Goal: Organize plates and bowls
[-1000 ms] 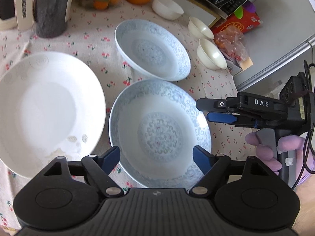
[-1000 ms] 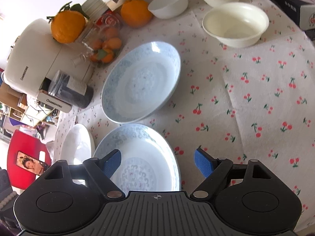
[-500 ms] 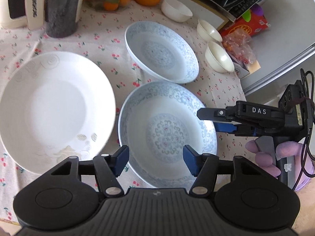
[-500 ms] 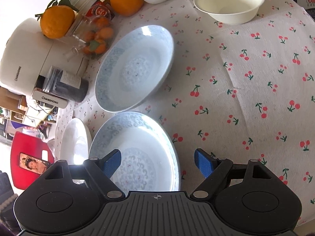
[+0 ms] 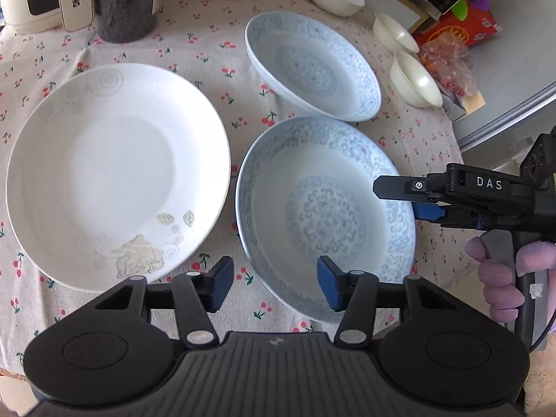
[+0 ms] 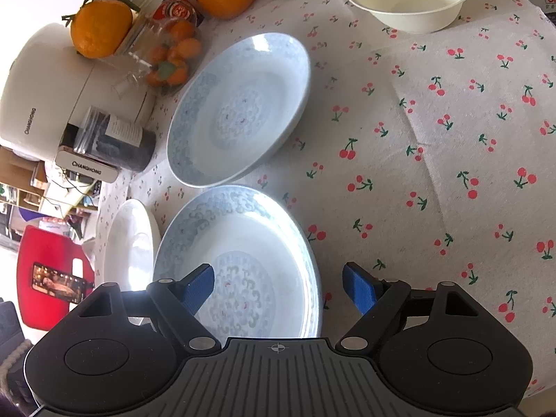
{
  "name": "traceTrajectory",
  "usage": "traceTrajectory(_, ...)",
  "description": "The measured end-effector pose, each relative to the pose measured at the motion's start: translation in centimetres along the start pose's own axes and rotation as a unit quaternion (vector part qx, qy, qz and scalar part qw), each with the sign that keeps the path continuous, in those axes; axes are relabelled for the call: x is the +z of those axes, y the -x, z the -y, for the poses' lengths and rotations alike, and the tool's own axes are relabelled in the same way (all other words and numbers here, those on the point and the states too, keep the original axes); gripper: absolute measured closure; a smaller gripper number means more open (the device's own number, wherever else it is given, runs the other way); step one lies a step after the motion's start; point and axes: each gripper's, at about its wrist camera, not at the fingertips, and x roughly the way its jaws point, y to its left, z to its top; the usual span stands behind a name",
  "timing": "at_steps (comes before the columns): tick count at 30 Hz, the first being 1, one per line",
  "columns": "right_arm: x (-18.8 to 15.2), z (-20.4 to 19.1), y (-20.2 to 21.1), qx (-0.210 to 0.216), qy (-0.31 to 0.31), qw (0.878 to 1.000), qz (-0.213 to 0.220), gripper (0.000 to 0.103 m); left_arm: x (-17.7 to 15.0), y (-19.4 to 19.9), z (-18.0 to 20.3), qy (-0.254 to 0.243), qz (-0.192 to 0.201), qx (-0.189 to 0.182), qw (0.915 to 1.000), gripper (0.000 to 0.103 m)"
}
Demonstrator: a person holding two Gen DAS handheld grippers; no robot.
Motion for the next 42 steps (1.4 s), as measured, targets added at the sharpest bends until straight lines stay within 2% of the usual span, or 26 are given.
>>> traceTrajectory(2, -0.1, 0.0, 0.0, -0.003, 0.002, 1.0, 0.002, 0.026, -0.1, -0.4, -0.1, 0.004, -0.005, 0.0, 1.0, 0.064)
traceTrajectory(4, -0.1, 0.0, 0.1, -0.004, 0.002, 1.0, 0.003, 0.035, -0.1, -0.6, -0.4, 0.009, -0.009, -0.001, 0.9999, 0.068)
traceTrajectory(8, -0.2, 0.1, -0.1, -0.007, 0.0, 1.0, 0.0, 0.062, -0.3, -0.7, -0.6, 0.015, -0.011, -0.006, 0.9998, 0.085)
traceTrajectory(12, -0.4, 0.2, 0.2, -0.027, 0.011, 1.0, 0.004, 0.078, -0.5, -0.4, -0.4, 0.003, -0.004, 0.004, 1.0, 0.086)
traceTrajectory(15, -0.5, 0.3, 0.5, -0.03, 0.014, 0.999, 0.007, 0.084, -0.5, -0.1, -0.4, -0.003, 0.003, 0.004, 1.0, 0.088)
traceTrajectory(30, -0.2, -0.1, 2.6, -0.014, 0.019, 0.999, 0.032, 0.085, -0.7, 1.4, -0.8, 0.009, 0.028, -0.023, 0.9993, 0.087)
traceTrajectory(42, 0.0, -0.4, 4.2, -0.002, 0.026, 0.998, 0.054, 0.085, -1.0, 2.6, -0.6, -0.006, 0.057, -0.027, 0.998, 0.087)
